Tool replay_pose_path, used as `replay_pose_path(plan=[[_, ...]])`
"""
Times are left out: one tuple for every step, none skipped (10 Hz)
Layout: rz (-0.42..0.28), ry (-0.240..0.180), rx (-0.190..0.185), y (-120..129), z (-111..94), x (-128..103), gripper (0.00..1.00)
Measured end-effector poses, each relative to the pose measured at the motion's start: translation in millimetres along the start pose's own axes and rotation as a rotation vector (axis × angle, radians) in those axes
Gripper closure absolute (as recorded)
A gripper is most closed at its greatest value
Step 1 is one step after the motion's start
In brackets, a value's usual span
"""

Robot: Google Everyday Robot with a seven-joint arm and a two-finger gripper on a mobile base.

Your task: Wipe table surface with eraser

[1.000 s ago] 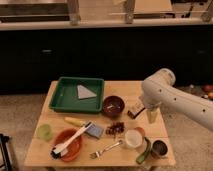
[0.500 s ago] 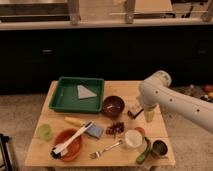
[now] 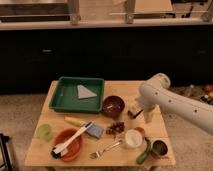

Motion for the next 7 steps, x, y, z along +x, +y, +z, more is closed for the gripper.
replay_pose_path(plan=[[-0.005,-0.002,0.002,-0.9,-0.9,1.8,0.2],[-0.012,-0.011,0.002,-1.9,-0.5,2.8,0.2],[-0.031,-0.027,0.003,-5.7,-0.6,5.5,0.2],[-0.05,-0.042,-0.007,-6.9,0.2,8.4,0.2],[-0.074,-0.061,-0.013,-10.4,2.4,11.3,0.2],[-0.094,-0.073,-0.019,-13.5,4.8,12.4,0.2],[-0.123,-0.091,-0.032,-17.7,10.1,13.0,0.2]])
